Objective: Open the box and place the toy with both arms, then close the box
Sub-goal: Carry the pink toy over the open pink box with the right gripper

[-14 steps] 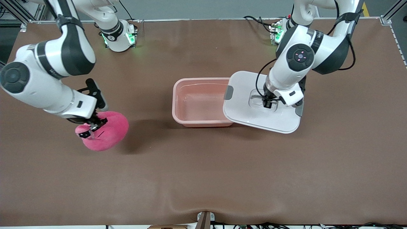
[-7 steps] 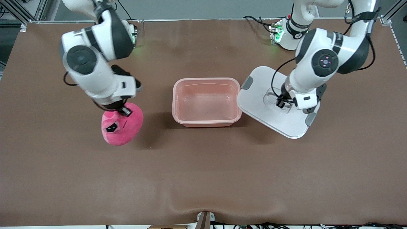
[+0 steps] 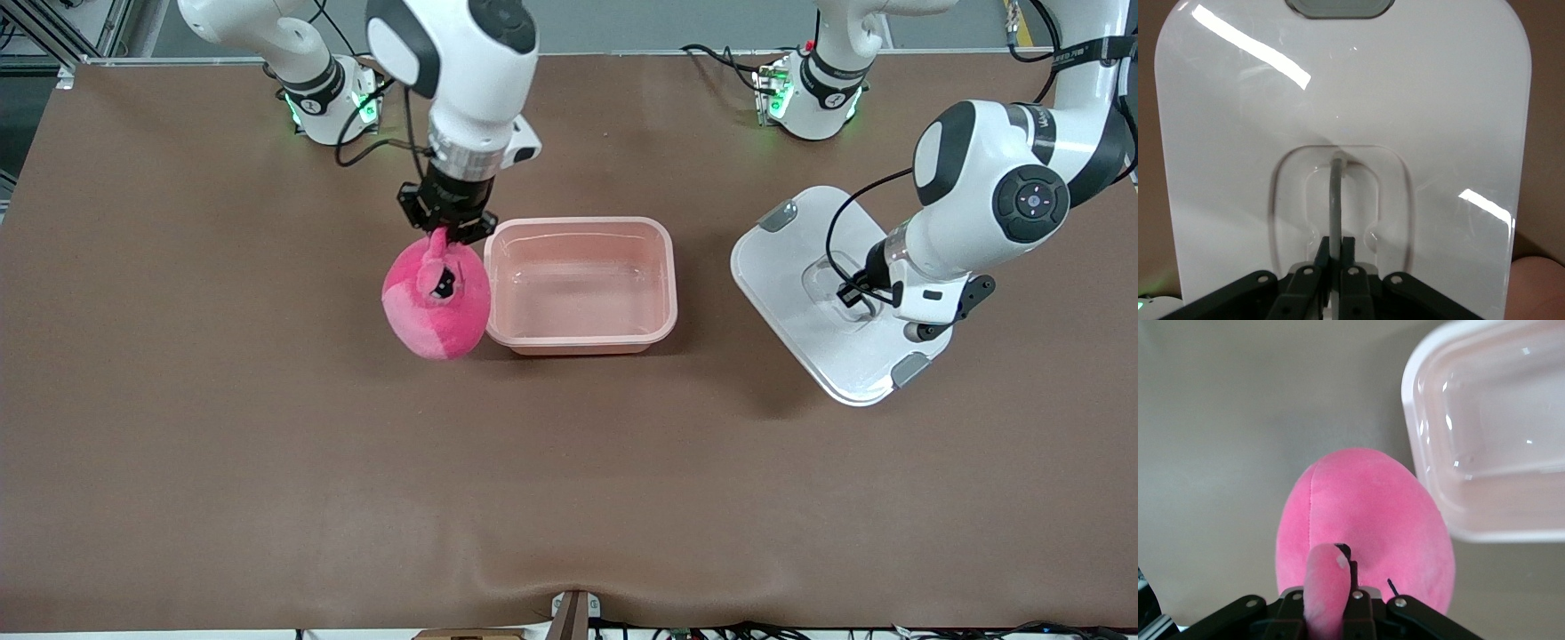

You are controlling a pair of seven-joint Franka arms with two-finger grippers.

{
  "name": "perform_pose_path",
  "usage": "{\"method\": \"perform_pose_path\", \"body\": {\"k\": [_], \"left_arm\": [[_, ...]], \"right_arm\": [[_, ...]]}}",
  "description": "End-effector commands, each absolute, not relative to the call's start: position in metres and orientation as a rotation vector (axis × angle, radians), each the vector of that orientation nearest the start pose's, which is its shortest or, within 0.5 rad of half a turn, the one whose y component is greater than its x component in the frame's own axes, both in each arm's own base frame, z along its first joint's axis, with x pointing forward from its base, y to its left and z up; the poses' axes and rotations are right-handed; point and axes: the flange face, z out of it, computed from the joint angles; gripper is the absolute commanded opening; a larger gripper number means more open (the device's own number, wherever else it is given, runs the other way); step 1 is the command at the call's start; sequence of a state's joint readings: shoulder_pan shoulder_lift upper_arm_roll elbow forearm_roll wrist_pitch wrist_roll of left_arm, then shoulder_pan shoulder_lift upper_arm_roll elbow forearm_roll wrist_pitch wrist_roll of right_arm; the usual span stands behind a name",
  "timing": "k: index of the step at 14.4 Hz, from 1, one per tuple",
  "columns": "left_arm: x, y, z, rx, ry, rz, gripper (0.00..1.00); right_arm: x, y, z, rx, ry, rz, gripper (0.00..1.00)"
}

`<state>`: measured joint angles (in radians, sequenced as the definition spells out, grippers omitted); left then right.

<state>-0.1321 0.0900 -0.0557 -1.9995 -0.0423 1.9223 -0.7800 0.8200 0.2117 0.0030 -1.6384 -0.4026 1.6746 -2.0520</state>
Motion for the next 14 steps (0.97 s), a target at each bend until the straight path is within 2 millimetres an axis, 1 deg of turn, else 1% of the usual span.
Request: {"method": "perform_pose_path", "body": {"k": [1,4,5,6,9,10,11,12,13,14], "left_arm": [[0.537,-0.108,0.407,-2.971,-0.89,0.247,0.0],[0.537,-0.108,0.406,-2.971,-0.89,0.249,0.0],[0.537,-0.108,0.406,-2.97,-0.89,0.251,0.0],[0.537,-0.107,0.406,-2.968,-0.894,0.251,0.0],[0.538,-0.108,0.404,-2.975,-0.905,0.268,0.0],[0.537,-0.109,0.404,-2.976,-0.904,0.269,0.0],[0.537,-0.109,0.404,-2.976,-0.904,0.269,0.0],[0.538,-0.108,0.404,-2.976,-0.906,0.269,0.0],[0.538,-0.108,0.404,-2.976,-0.906,0.269,0.0],[0.538,-0.108,0.404,-2.976,-0.906,0.269,0.0]], "right_arm": [[0.406,0.449,0.485,0.172,2.822,-0.594,0.0],[0.383,0.472,0.463,0.171,2.816,-0.641,0.0],[0.375,0.482,0.453,0.169,2.809,-0.655,0.0],[0.372,0.49,0.449,0.157,2.795,-0.657,0.0],[0.38,0.504,0.434,0.147,2.782,-0.704,0.0],[0.384,0.509,0.428,0.15,2.784,-0.723,0.03],[0.385,0.512,0.424,0.154,2.788,-0.742,0.09],[0.384,0.515,0.421,0.155,2.79,-0.75,0.29],[0.382,0.517,0.421,0.147,2.788,-0.754,0.69],[0.381,0.517,0.422,0.147,2.79,-0.76,1.0]]}}
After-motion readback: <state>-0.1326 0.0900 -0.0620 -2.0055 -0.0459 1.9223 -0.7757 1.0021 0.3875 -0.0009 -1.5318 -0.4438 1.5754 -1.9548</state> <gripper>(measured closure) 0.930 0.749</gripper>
